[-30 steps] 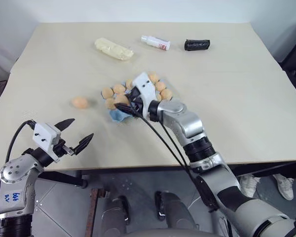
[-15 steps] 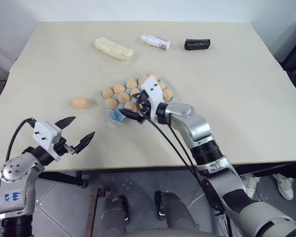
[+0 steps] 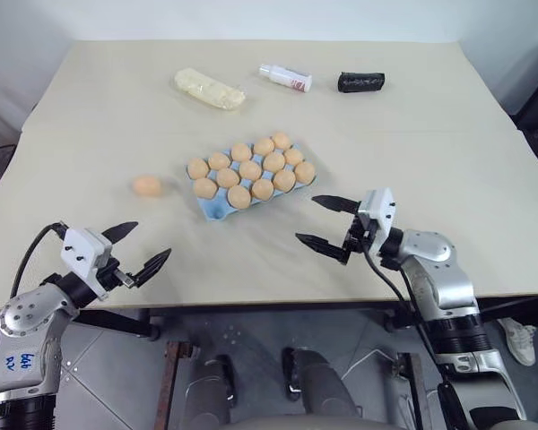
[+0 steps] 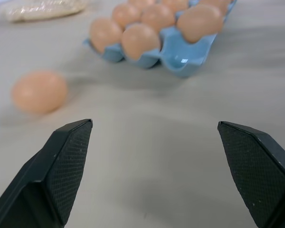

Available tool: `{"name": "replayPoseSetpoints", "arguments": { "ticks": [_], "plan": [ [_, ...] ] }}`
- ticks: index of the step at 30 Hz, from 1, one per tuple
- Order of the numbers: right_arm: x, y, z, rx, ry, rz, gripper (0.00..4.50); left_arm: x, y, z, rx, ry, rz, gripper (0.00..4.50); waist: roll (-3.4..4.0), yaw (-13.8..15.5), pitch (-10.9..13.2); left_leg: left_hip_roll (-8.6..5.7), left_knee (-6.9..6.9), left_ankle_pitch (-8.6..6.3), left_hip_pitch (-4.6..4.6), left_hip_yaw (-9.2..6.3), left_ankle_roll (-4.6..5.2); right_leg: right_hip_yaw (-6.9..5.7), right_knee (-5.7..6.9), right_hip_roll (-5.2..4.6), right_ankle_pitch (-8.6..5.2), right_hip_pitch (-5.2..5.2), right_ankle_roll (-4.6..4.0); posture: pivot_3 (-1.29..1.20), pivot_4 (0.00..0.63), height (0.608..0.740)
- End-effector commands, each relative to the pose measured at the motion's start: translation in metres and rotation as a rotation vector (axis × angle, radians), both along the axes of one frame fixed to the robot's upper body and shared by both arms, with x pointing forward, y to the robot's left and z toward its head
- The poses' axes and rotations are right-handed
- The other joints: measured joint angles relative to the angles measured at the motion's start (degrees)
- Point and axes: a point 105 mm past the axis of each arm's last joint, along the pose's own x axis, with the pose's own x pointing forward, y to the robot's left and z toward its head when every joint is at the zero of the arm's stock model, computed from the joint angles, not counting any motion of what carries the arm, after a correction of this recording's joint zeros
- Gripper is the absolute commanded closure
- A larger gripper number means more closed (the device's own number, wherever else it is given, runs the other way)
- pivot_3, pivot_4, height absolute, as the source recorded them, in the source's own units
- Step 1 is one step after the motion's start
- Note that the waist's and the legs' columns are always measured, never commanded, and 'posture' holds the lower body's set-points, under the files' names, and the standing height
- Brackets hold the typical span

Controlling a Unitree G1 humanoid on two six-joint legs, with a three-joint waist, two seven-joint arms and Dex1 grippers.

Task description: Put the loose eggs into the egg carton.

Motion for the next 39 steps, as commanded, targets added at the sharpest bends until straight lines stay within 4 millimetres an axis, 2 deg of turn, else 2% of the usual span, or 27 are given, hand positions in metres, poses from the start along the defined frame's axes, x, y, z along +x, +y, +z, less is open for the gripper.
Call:
{"name": "replayPoseSetpoints", "arguments": {
  "ticks": [1,4,7,13,15,19,23,29,32,36,39],
  "plan": [
    [0.000,-0.006,0.016,0.044,-0.062,-0.010,0.03,-0.001,0.016,0.007,0.006,-0.040,0.080,0.00,0.00,0.1,0.0,-0.01,0.01,0.00,-0.01,-0.02,0.00,-0.01,-0.01,-0.03,0.00,0.01,0.00,0.00,0.150,0.740],
    [0.001,-0.007,0.019,0.051,-0.080,-0.022,0.03,0.000,0.017,0.007,-0.013,-0.042,0.103,0.00,0.00,0.2,0.0,-0.04,0.01,-0.01,-0.04,-0.02,0.01,-0.02,-0.04,-0.10,0.00,0.02,0.00,0.00,0.150,0.740],
    [0.002,-0.006,0.022,0.046,-0.100,-0.028,0.03,0.015,0.015,0.015,-0.052,-0.069,0.126,0.00,0.00,0.3,0.0,-0.06,0.00,-0.02,-0.06,-0.02,0.03,-0.03,-0.06,-0.12,0.00,0.03,0.00,0.00,0.150,0.740],
    [0.003,-0.002,0.024,0.036,-0.118,-0.030,0.03,0.070,0.002,0.039,-0.085,-0.126,0.163,0.00,-0.01,1.6,0.0,-0.10,0.18,0.04,-0.06,-0.09,0.06,-0.15,0.05,-0.10,0.04,0.11,0.07,0.00,0.150,0.740],
    [0.003,-0.001,0.025,0.033,-0.120,-0.031,0.03,0.089,-0.006,0.041,-0.063,-0.119,0.163,0.00,-0.01,1.8,0.0,-0.14,0.22,0.04,-0.06,-0.04,0.10,-0.15,0.07,-0.12,0.07,0.12,0.12,0.00,0.150,0.740],
    [0.003,0.000,0.027,0.033,-0.129,-0.035,0.03,0.119,-0.009,0.038,-0.049,-0.082,0.200,0.00,-0.01,1.8,0.0,-0.19,0.31,0.05,-0.08,0.13,0.25,-0.40,0.10,-0.09,0.12,0.07,0.23,0.00,0.150,0.740],
    [0.003,0.000,0.029,0.040,-0.137,-0.046,0.03,0.135,-0.010,0.033,-0.058,-0.050,0.228,0.00,-0.02,1.9,0.0,-0.19,0.48,0.06,-0.09,0.20,0.38,-0.40,0.19,0.08,0.11,0.04,0.23,0.00,0.150,0.740],
    [0.002,-0.002,0.030,0.050,-0.142,-0.071,0.03,0.148,-0.007,0.029,-0.092,-0.018,0.253,0.00,-0.03,1.9,0.0,-0.14,0.77,0.02,-0.10,0.17,0.32,-0.41,0.40,0.16,0.10,0.04,0.20,0.00,0.150,0.740],
    [0.003,-0.002,0.030,0.055,-0.143,-0.079,0.00,0.152,-0.007,0.028,-0.098,-0.012,0.256,0.59,-0.04,2.0,0.0,-0.17,0.88,-0.08,-0.11,0.14,0.18,-0.43,0.48,0.08,0.11,0.05,0.22,0.00,0.150,0.740],
    [0.003,-0.002,0.031,0.058,-0.146,-0.079,0.00,0.153,-0.008,0.025,-0.097,0.004,0.244,1.86,-0.04,2.0,0.0,-0.17,0.89,-0.08,-0.11,0.14,0.20,-0.41,0.51,0.00,0.13,0.05,0.25,0.00,0.150,0.740],
    [0.004,-0.002,0.031,0.059,-0.146,-0.081,0.00,0.152,-0.007,0.024,-0.100,0.002,0.235,2.21,-0.04,2.0,0.0,-0.19,0.89,-0.05,-0.12,0.14,0.26,-0.44,0.51,0.02,0.12,0.05,0.25,0.00,0.150,0.740]
  ]
}}
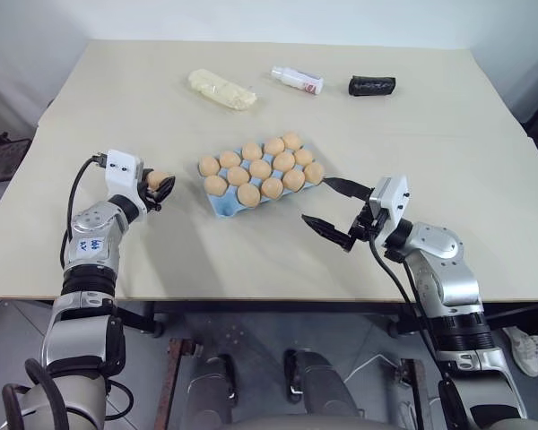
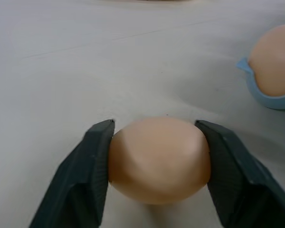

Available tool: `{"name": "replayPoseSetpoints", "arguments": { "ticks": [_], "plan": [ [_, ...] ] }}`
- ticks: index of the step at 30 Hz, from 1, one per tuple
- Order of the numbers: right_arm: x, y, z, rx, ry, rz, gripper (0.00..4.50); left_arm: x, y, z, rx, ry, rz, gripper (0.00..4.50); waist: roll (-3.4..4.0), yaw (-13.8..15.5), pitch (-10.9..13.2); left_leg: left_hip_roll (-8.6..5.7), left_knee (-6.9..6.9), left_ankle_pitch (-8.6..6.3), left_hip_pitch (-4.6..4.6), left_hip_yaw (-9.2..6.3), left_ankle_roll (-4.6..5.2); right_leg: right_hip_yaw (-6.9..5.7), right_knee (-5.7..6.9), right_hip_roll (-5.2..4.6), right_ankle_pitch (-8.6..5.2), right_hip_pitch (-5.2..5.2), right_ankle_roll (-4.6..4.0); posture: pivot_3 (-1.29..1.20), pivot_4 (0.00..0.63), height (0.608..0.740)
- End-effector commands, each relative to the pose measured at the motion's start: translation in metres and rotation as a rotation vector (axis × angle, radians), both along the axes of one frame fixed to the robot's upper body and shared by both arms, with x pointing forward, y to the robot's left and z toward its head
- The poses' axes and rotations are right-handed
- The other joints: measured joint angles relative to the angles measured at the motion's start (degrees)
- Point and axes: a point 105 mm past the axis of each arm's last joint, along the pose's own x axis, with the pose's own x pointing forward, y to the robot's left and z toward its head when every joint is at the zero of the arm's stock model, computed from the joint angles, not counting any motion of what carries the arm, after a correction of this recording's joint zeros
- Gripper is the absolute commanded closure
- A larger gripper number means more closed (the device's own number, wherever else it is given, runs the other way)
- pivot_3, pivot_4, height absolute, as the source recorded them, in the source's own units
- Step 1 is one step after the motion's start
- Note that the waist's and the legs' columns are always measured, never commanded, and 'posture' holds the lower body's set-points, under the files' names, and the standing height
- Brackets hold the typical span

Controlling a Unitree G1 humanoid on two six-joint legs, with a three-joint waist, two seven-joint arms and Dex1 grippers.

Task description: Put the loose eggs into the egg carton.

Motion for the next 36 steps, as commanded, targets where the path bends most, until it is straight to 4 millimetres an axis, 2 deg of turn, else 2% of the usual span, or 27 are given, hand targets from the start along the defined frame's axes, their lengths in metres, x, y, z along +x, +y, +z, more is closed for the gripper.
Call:
{"name": "replayPoseSetpoints", "arguments": {
  "ticks": [1,2,4,7,8,11,13,27,30,34,36],
  "plan": [
    [-0.004,0.001,0.015,0.016,-0.068,0.005,0.00,-0.001,-0.001,0.013,0.004,-0.058,-0.032,2.21,0.00,0.0,0.0,0.00,0.00,0.00,0.00,0.00,0.00,0.01,0.00,0.00,0.00,0.00,0.00,0.00,0.150,0.740],
    [-0.004,0.000,0.015,0.014,-0.067,0.004,0.00,-0.002,-0.002,0.015,-0.001,-0.072,-0.045,2.21,0.00,0.0,0.0,0.00,0.00,0.01,0.00,0.00,0.01,0.00,0.00,0.01,0.00,0.00,0.00,0.00,0.150,0.740],
    [-0.003,-0.001,0.015,0.012,-0.066,-0.001,0.00,-0.011,-0.012,0.033,-0.023,-0.162,-0.148,2.21,0.00,-0.1,0.0,0.00,0.01,0.02,-0.01,0.01,0.04,0.00,0.01,0.02,0.00,0.00,0.00,0.00,0.150,0.740],
    [-0.003,-0.003,0.015,0.011,-0.064,-0.010,0.00,-0.029,-0.032,0.056,-0.056,-0.264,-0.318,2.21,0.00,-0.1,0.0,0.06,0.00,0.02,-0.03,0.03,0.03,0.02,0.00,0.04,0.00,-0.01,0.00,0.00,0.150,0.740],
    [-0.003,-0.003,0.014,0.010,-0.063,-0.013,0.00,-0.041,-0.047,0.060,-0.049,-0.284,-0.429,2.21,0.00,0.0,0.0,0.13,-0.01,0.02,-0.03,0.02,0.03,0.01,0.01,0.04,-0.01,-0.01,-0.01,0.00,0.150,0.740],
    [-0.002,-0.004,0.014,0.011,-0.062,-0.018,0.00,-0.061,-0.076,0.054,-0.013,-0.256,-0.597,2.21,0.00,0.0,0.0,0.11,0.00,0.02,0.00,0.02,0.02,0.03,0.02,0.01,-0.01,0.02,-0.01,0.00,0.150,0.740],
    [-0.002,-0.004,0.015,0.014,-0.064,-0.021,0.00,-0.064,-0.085,0.045,0.025,-0.232,-0.626,2.21,0.01,0.0,0.0,0.06,0.02,0.01,0.01,0.02,0.02,0.05,0.02,-0.01,-0.01,0.05,-0.01,0.00,0.150,0.740],
    [-0.003,-0.003,0.019,0.029,-0.082,-0.038,0.00,-0.043,-0.117,0.019,-0.020,-0.183,-0.637,2.21,0.00,-0.1,0.0,0.01,0.10,0.17,-0.01,-0.03,0.29,0.06,0.04,-0.06,0.06,0.05,0.06,0.00,0.150,0.740],
    [-0.005,-0.002,0.019,0.029,-0.084,-0.038,0.00,-0.042,-0.112,0.018,0.009,-0.185,-0.621,1.34,0.00,-0.1,0.0,-0.01,0.08,0.17,-0.01,-0.03,0.28,0.05,0.04,-0.01,0.06,0.04,0.05,0.00,0.150,0.740],
    [-0.008,-0.005,0.017,0.030,-0.081,-0.045,0.00,-0.051,-0.095,0.027,0.035,-0.217,-0.601,0.05,0.00,-0.1,0.0,0.02,0.09,0.17,0.00,-0.03,0.28,0.06,0.06,-0.01,0.06,0.04,0.05,0.00,0.150,0.740],
    [-0.008,-0.007,0.015,0.026,-0.074,-0.050,0.00,-0.057,-0.085,0.031,0.054,-0.222,-0.595,0.05,0.01,-0.2,0.0,0.09,0.07,0.17,0.00,-0.03,0.27,0.08,0.05,-0.02,0.06,0.04,0.05,0.00,0.150,0.740]
  ]
}}
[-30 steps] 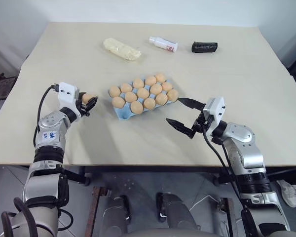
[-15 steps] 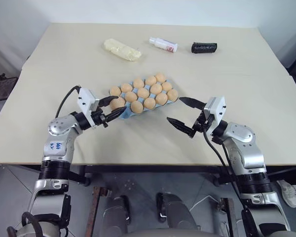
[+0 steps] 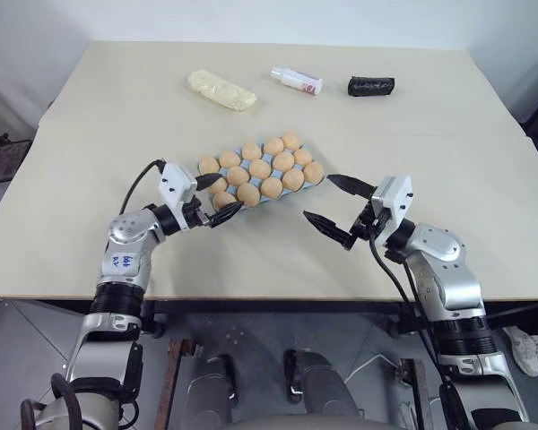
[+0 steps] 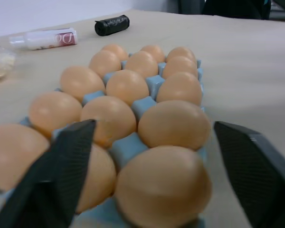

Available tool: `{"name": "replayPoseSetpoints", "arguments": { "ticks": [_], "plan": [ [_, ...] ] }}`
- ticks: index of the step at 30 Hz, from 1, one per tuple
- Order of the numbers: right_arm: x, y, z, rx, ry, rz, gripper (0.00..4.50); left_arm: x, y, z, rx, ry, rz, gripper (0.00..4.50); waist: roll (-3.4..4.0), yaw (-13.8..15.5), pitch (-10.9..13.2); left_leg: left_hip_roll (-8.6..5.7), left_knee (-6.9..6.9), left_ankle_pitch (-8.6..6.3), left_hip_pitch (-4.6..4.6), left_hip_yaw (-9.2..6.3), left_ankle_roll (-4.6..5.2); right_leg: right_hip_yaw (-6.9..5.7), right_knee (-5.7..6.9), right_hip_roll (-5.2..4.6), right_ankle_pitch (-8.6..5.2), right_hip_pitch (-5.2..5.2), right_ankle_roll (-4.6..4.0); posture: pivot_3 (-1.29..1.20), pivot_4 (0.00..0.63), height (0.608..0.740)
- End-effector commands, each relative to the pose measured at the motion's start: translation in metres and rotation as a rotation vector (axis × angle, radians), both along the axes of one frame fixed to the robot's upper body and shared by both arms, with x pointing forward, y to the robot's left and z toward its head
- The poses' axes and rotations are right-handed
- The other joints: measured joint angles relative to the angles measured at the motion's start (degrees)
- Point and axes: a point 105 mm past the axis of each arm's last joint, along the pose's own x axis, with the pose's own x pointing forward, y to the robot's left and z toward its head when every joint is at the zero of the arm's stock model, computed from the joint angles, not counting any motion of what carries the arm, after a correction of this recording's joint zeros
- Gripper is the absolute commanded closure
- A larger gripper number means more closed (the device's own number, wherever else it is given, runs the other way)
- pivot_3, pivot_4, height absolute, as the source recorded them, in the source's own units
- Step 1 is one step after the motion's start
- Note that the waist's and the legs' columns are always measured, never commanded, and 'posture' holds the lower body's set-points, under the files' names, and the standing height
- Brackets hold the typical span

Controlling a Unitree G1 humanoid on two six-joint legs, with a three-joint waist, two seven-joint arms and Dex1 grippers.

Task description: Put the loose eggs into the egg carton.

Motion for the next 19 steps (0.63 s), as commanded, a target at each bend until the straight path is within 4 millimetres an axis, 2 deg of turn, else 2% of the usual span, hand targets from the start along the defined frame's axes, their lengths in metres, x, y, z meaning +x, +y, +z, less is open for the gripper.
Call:
{"name": "replayPoseSetpoints", "arguments": {
  "ticks": [1,4,10,19],
  "plan": [
    [-0.005,-0.006,0.011,0.005,-0.047,-0.007,0.00,-0.015,0.021,0.021,0.016,-0.078,0.012,0.05,0.00,-0.1,0.0,0.01,-0.02,0.00,0.00,0.01,0.00,0.01,-0.01,-0.01,0.00,0.00,0.00,0.00,0.150,0.740],
    [-0.005,-0.011,0.006,-0.013,-0.028,-0.012,0.00,-0.032,0.043,0.024,0.085,-0.084,0.025,0.05,0.00,-0.1,0.0,0.07,-0.07,-0.01,0.01,0.02,-0.01,0.03,-0.02,-0.03,-0.02,-0.01,-0.03,0.00,0.150,0.740],
    [-0.003,-0.023,0.000,-0.051,0.001,-0.015,0.00,-0.060,0.091,0.007,0.182,0.003,0.112,0.05,0.01,-0.1,0.0,0.09,-0.08,-0.18,0.01,-0.08,-0.29,0.19,-0.06,-0.12,-0.11,0.00,-0.20,0.00,0.150,0.740],
    [0.005,-0.034,0.005,-0.073,0.008,-0.029,0.00,-0.077,0.104,0.001,0.172,-0.001,0.215,0.05,0.02,-0.1,0.0,0.07,-0.23,-0.21,-0.02,-0.11,-0.29,0.38,-0.21,-0.21,-0.23,0.01,-0.43,0.00,0.150,0.740]
  ]
}}
